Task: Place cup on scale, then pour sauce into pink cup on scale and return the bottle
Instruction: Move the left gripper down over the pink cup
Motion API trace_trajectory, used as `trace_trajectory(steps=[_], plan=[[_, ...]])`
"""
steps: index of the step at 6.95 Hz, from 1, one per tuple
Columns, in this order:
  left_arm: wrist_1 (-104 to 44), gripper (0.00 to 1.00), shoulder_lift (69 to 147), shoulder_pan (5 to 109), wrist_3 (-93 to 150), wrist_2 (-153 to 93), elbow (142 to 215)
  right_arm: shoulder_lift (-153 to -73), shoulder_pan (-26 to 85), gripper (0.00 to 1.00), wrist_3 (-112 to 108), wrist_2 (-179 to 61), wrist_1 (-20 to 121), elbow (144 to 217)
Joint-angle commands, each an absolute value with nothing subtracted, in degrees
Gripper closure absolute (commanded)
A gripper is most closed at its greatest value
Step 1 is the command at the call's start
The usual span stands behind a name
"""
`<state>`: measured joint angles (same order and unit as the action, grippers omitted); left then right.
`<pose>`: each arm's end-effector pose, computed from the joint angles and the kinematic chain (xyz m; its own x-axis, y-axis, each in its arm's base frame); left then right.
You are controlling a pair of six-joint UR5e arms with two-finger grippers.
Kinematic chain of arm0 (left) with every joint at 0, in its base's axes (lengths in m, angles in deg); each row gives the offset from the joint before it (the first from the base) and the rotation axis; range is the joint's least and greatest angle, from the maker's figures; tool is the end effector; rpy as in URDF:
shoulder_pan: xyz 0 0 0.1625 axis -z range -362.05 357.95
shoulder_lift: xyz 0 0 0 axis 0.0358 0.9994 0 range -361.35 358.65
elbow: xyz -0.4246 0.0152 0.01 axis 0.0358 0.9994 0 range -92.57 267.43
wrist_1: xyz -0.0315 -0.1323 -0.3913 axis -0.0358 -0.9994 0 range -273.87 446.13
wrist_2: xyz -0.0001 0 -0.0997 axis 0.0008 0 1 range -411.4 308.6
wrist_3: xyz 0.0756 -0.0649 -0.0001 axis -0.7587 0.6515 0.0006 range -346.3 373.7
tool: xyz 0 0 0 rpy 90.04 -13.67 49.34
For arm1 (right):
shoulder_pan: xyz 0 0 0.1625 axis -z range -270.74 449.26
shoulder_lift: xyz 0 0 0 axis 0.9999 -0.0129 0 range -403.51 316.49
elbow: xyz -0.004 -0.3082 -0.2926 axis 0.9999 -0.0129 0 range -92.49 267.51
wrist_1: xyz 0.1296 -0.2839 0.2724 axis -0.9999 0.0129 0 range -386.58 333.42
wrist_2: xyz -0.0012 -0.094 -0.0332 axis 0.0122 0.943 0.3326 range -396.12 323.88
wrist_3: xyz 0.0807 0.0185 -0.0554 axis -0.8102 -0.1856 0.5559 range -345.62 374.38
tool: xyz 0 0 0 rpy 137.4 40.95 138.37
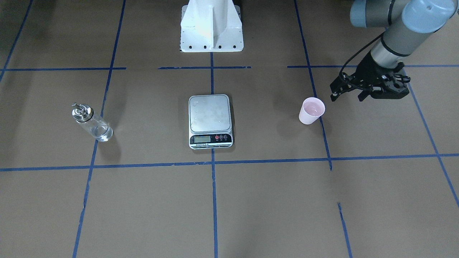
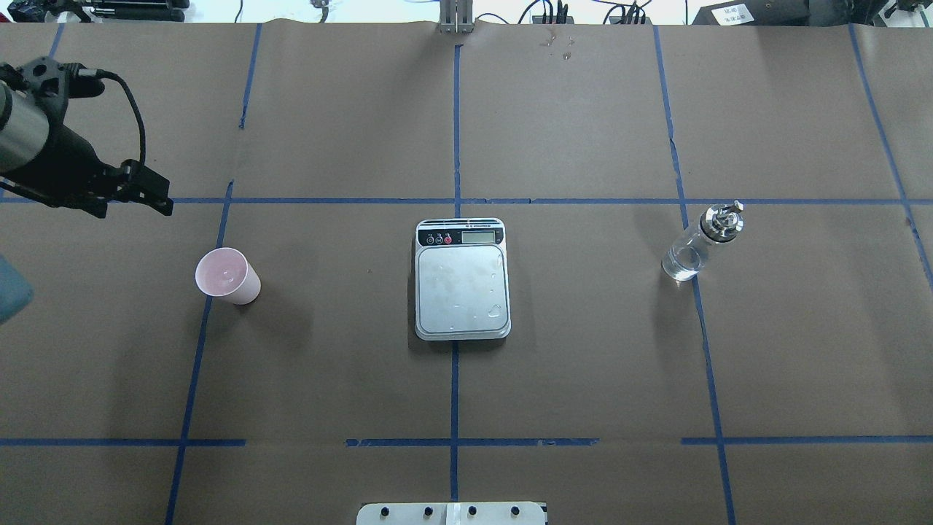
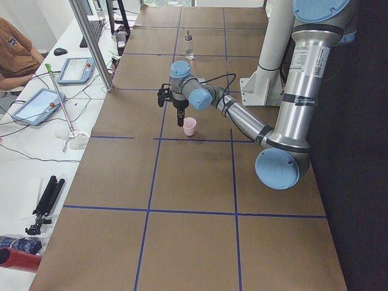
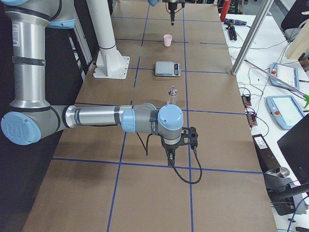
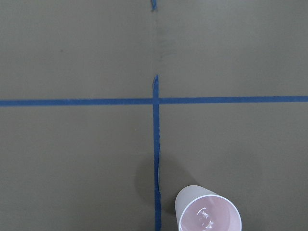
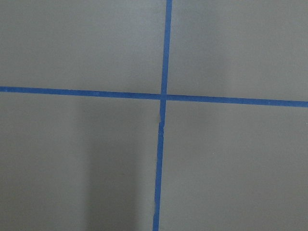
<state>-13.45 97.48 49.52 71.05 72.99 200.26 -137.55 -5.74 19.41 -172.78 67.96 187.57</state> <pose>0.2680 -0.4618 0.3727 0.6174 -0.0620 -0.7842 0.0974 0.9952 -0.0020 0.1008 -0.4545 0.6110 0.6903 -0.0466 0.7220 -0.0267 0.9956 0.0897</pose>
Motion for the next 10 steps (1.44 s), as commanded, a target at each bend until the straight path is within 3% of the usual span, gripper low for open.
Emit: trace_trajectory(steps=[1,10], plan=[[-15.64,0.0,97.43,45.6,74.6,71.47,198.02,-137.47,-5.66,0.0,19.3,-172.62,67.81,187.62],[-17.58,0.04,99.19,41.89,74.17,69.01,192.38,-137.47,-5.75,0.0,19.3,-172.97,67.64,187.62]])
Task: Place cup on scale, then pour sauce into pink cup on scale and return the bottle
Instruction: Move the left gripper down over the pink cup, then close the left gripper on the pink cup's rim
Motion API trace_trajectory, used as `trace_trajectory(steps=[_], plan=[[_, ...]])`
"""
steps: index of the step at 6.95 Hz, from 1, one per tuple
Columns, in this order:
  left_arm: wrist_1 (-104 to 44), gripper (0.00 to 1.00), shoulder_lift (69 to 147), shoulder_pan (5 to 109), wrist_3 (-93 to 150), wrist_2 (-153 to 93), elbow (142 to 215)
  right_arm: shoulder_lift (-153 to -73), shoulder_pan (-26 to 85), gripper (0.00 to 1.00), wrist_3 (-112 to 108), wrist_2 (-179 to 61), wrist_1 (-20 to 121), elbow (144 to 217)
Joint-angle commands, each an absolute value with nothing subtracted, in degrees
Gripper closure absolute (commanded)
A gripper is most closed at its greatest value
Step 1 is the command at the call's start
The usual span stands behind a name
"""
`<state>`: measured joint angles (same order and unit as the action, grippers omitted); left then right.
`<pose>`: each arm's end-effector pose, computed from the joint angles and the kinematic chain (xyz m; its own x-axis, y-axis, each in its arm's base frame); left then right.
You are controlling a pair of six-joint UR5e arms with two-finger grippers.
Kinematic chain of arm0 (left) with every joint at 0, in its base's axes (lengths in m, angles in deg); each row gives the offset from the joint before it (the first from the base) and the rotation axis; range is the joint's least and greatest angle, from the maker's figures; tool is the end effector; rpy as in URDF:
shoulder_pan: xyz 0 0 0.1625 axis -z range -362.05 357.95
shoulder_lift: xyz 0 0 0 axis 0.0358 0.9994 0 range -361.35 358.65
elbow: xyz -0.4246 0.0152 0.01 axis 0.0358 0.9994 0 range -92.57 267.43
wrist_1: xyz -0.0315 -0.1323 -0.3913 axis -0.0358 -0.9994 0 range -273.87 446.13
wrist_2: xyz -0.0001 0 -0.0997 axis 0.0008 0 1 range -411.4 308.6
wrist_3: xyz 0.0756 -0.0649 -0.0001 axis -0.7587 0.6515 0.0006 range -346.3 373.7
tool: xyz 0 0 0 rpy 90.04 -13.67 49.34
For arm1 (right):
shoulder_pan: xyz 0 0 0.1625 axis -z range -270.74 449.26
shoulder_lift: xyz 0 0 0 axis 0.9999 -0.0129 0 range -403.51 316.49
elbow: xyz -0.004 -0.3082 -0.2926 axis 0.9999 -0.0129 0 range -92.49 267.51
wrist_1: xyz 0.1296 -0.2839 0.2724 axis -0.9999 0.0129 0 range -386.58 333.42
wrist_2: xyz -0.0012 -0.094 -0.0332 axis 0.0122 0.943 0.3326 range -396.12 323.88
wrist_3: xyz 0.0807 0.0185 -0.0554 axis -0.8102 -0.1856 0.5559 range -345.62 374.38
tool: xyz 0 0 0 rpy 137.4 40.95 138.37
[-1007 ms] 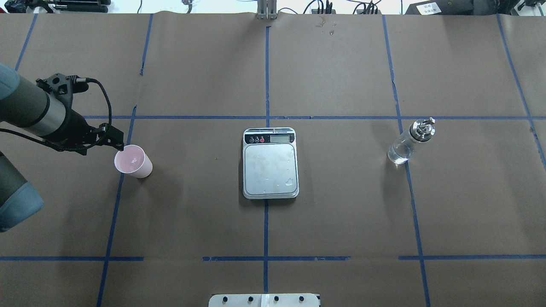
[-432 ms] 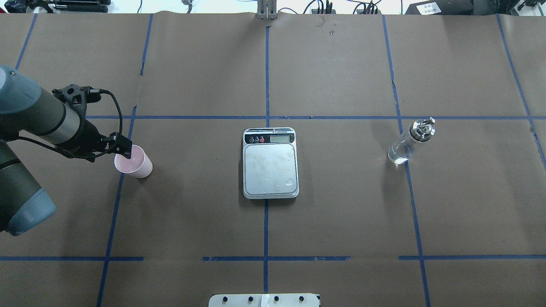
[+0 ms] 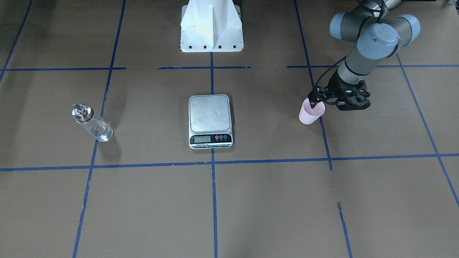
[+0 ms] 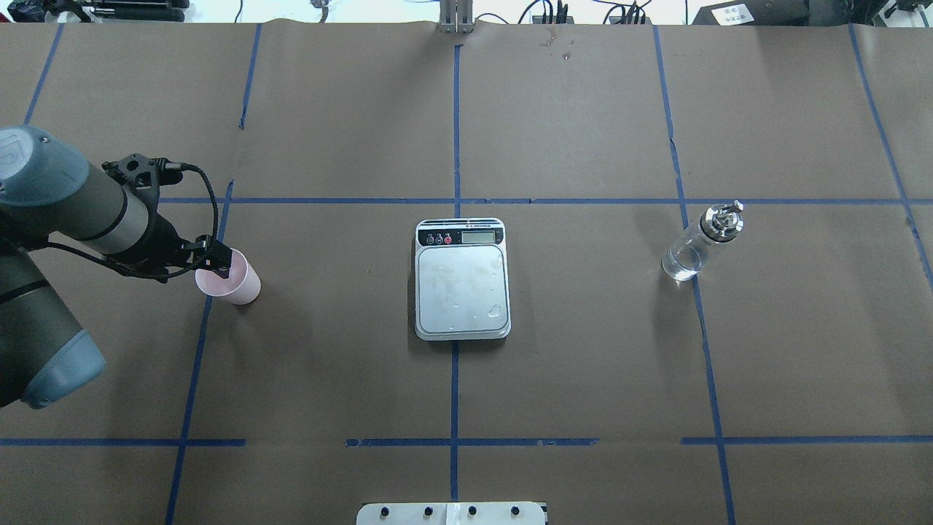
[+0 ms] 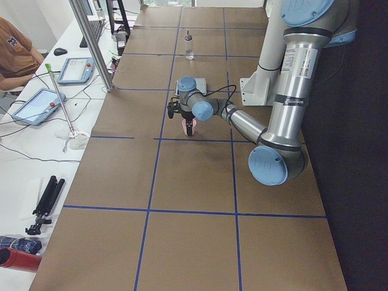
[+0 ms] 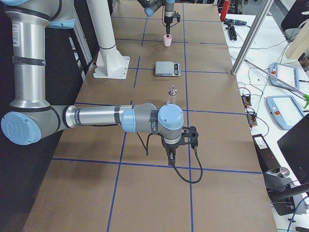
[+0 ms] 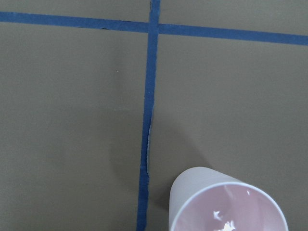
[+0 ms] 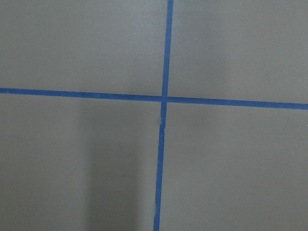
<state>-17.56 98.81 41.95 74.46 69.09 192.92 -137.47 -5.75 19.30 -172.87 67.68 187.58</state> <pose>0.3454 -0.4486 0.4143 0.6649 -0.0569 -0.7448 0.0488 0.9983 -0.0328 0.1009 -0.4554 0.6096 0.6895 -0.0493 0.7226 -0.0283 0.9951 0.0949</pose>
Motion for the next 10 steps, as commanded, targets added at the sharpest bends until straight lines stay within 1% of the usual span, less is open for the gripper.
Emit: trace_trajectory(steps=[1,2,3,5,6,7,8,9,10], plan=[[-17.58,0.08,99.2,41.81,74.16,69.01,192.38,-137.47,-5.75,0.0,19.3,-172.88,67.64,187.62],[-17.67,0.19,99.2,41.63,74.25,69.01,192.2,-137.38,-5.66,0.0,19.3,-172.88,67.64,187.62],[-17.67,0.22,99.28,41.63,74.25,69.01,191.94,-137.47,-5.75,0.0,19.3,-172.88,67.64,187.53],[-18.01,0.27,100.25,41.46,74.16,69.1,190.71,-137.47,-5.75,0.0,19.3,-172.88,67.64,187.62],[-19.5,0.4,100.17,41.37,74.25,69.1,190.36,-137.47,-5.75,0.0,19.3,-172.88,67.64,187.7],[-19.51,0.65,100.08,41.37,74.08,69.01,190.35,-137.38,-5.75,0.0,19.3,-172.88,67.64,187.7],[-19.51,0.83,100.08,41.37,74.08,69.01,190.35,-137.47,-5.75,0.0,19.3,-172.79,67.64,187.7],[-19.51,0.94,99.99,41.37,74.08,69.01,190.44,-137.47,-5.75,0.0,19.3,-172.79,67.64,187.7],[-19.51,0.98,99.81,41.37,74.08,68.93,190.53,-137.47,-5.75,0.0,19.3,-172.79,67.64,187.7]])
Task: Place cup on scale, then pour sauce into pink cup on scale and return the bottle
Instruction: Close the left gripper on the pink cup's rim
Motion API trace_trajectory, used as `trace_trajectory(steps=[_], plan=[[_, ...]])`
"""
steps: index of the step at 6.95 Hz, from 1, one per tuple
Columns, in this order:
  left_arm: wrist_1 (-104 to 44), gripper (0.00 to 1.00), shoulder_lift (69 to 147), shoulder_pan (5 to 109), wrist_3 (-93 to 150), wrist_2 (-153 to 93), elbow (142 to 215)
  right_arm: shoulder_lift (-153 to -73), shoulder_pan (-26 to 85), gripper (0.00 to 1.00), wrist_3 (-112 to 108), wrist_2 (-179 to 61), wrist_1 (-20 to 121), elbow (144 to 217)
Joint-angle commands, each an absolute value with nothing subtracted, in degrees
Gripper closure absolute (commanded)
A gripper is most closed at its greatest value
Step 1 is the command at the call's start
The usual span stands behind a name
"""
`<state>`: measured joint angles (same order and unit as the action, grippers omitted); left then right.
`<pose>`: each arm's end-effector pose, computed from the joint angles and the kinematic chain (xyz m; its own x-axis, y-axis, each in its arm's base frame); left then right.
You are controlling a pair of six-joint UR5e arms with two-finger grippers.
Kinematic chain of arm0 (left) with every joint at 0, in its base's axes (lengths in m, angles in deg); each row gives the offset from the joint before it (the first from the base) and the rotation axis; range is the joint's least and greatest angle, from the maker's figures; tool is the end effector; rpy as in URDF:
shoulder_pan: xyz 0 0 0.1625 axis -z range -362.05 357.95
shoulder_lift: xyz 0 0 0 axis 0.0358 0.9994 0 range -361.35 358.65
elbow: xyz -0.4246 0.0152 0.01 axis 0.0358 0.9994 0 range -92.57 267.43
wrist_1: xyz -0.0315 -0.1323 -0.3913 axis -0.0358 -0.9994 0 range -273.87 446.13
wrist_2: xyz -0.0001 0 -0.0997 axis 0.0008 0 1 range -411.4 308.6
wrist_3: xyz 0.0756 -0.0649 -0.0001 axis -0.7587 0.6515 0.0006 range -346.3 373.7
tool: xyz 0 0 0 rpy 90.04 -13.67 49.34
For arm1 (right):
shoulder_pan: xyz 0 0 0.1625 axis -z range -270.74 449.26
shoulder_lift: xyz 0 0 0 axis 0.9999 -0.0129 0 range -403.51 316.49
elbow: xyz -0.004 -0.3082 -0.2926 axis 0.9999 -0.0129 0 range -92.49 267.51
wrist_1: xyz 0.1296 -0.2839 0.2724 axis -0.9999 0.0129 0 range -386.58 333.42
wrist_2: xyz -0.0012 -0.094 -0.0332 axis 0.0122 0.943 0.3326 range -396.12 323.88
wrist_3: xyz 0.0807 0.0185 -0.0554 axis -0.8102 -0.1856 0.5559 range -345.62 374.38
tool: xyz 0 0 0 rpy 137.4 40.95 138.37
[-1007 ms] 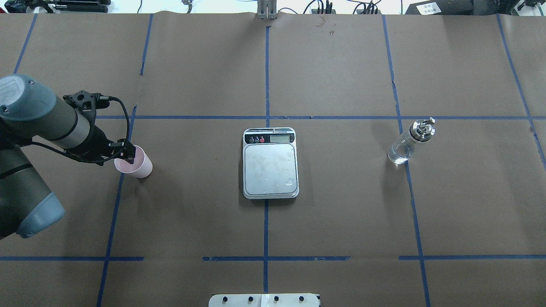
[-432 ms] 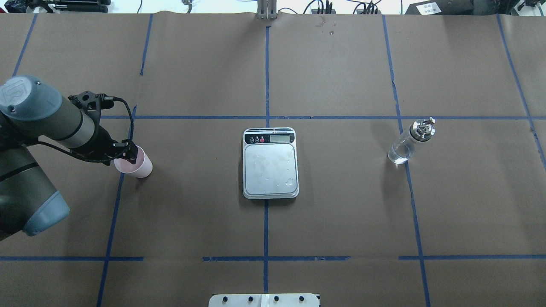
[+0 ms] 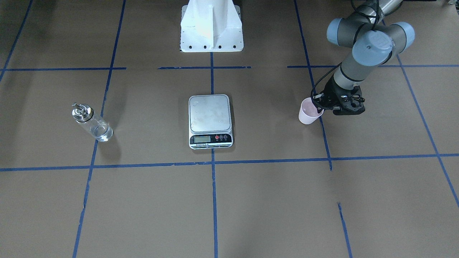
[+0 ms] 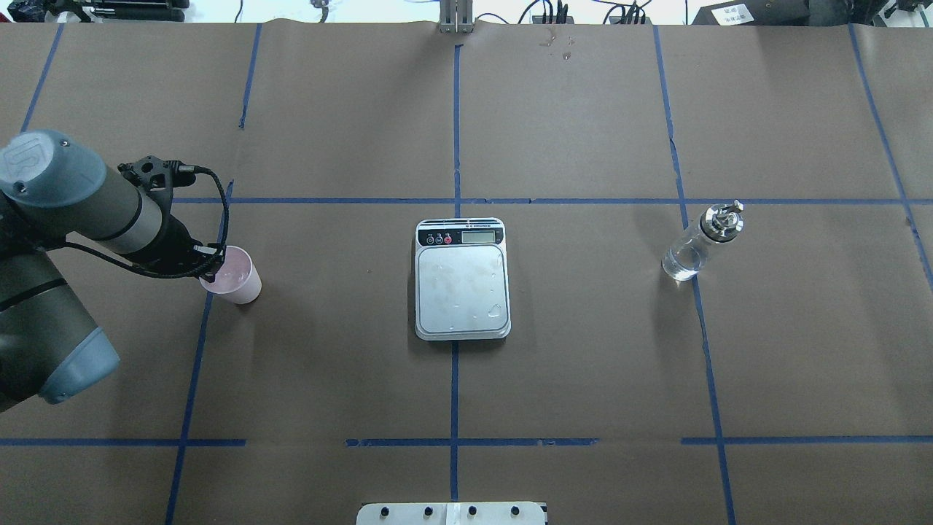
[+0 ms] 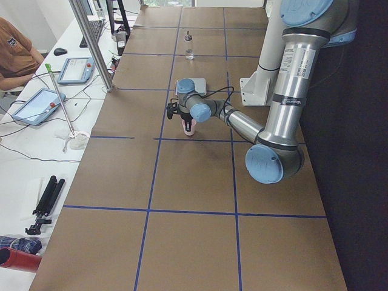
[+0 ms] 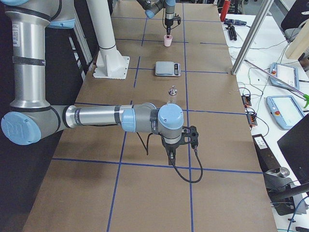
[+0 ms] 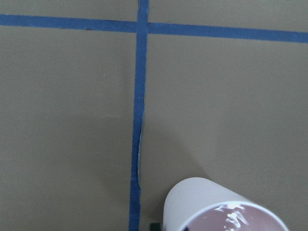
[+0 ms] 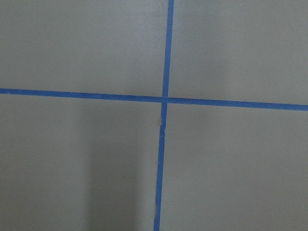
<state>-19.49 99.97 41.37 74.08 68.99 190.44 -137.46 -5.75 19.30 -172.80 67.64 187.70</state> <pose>0.3588 -0.4537 0.4195 0.6605 -0.0381 -0.7499 0.0352 0.9992 -0.0198 0.1010 -0.4556 0.6085 0.6906 -0.0513 0.7214 -0.0282 0.9948 0.0977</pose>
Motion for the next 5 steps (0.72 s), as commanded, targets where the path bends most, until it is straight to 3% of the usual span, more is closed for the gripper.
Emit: trace_trajectory(steps=[1,5], plan=[[-19.51,1.0,99.64,41.54,74.25,68.84,191.66,-137.47,-5.75,0.0,19.3,-172.79,67.64,187.7],[-15.15,1.0,99.98,41.98,74.78,68.93,197.81,-136.77,-5.49,0.0,19.21,-171.48,67.73,188.41]])
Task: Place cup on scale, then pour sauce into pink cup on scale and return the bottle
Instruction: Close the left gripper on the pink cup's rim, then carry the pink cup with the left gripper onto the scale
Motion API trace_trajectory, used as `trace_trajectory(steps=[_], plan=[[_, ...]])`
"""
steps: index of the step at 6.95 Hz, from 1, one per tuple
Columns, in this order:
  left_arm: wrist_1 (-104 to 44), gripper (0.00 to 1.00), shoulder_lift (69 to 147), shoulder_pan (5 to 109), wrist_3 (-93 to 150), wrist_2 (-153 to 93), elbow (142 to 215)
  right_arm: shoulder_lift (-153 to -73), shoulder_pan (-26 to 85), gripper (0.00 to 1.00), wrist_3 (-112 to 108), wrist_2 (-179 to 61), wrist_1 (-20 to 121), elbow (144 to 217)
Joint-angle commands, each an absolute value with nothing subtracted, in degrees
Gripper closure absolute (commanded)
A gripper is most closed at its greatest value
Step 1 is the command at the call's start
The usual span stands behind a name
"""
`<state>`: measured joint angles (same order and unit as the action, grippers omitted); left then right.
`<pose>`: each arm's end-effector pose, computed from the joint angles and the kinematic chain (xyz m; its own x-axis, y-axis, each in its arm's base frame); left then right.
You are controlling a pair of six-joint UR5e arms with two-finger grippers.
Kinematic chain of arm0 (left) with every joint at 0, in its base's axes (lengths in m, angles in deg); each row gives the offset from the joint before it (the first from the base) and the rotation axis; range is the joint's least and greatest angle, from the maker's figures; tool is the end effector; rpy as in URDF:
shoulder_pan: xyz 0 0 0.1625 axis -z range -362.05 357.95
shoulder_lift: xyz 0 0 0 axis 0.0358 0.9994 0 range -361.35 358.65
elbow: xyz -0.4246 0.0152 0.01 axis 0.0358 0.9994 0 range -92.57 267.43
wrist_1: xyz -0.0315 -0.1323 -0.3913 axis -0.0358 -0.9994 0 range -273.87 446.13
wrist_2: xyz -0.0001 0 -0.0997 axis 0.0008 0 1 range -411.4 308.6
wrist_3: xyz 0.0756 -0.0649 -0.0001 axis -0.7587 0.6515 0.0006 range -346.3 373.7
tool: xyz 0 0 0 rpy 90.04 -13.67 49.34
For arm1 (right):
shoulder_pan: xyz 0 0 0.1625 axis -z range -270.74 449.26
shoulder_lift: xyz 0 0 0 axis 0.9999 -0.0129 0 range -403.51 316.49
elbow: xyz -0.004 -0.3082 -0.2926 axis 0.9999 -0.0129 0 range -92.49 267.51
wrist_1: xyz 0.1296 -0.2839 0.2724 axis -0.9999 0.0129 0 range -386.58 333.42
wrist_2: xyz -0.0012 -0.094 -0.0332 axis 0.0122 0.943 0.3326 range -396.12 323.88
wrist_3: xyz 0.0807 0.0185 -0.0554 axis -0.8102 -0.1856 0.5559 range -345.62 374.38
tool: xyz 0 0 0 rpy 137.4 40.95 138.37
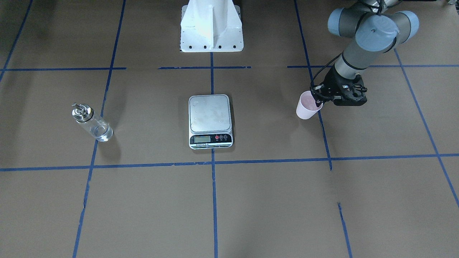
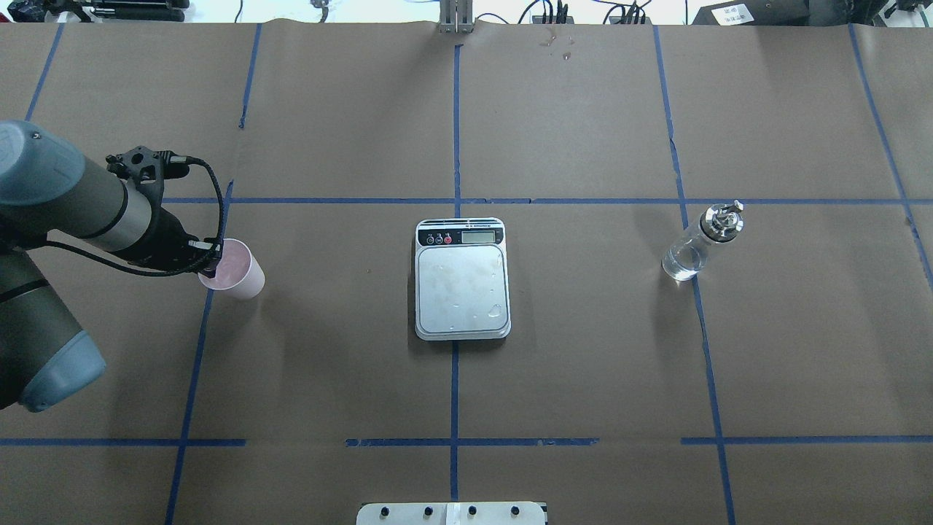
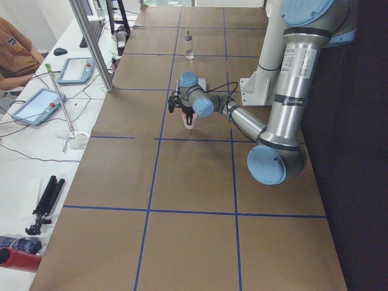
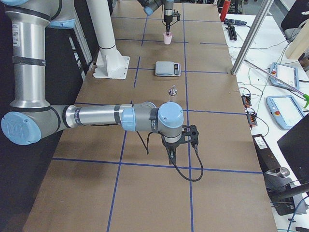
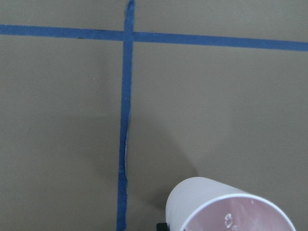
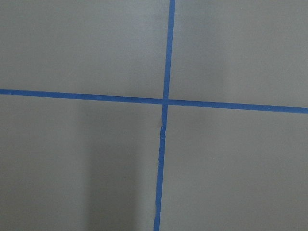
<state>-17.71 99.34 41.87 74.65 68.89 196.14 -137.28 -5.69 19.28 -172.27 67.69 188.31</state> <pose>0.3401 -0.4429 0.3820 0.6287 -0.0234 -0.7773 0.0514 0.9986 0.0114 0.1013 -0.4572 0.6026 0.6980 -0.0601 0.7136 -0.0267 0.9936 0.1098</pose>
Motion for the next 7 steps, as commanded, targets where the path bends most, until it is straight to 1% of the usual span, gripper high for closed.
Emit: trace_trajectory(steps=[1,2,3,4,6,7], plan=[[-8.16,1.0,102.77,41.98,74.69,68.84,200.87,-136.68,-5.4,0.0,19.21,-171.82,67.64,190.06],[-0.52,1.0,108.11,41.9,74.87,68.75,201.86,-136.33,-5.4,0.0,19.21,-170.78,67.46,193.56],[7.56,1.0,115.73,41.72,75.3,68.75,201.78,-136.15,-4.36,0.0,18.78,-170.68,67.37,194.29],[10.6,1.0,120.07,41.46,78.7,68.92,201.52,-135.8,-3.04,0.0,15.03,-171.2,67.55,194.21],[10.46,1.0,123.87,37.88,87.04,68.75,200.56,-133.61,2.05,0.0,3.61,-170.86,67.81,195.43],[10.46,1.0,127.38,35.94,91.17,68.58,198.2,-133.78,2.51,0.0,0.17,-171.29,67.99,198.75]])
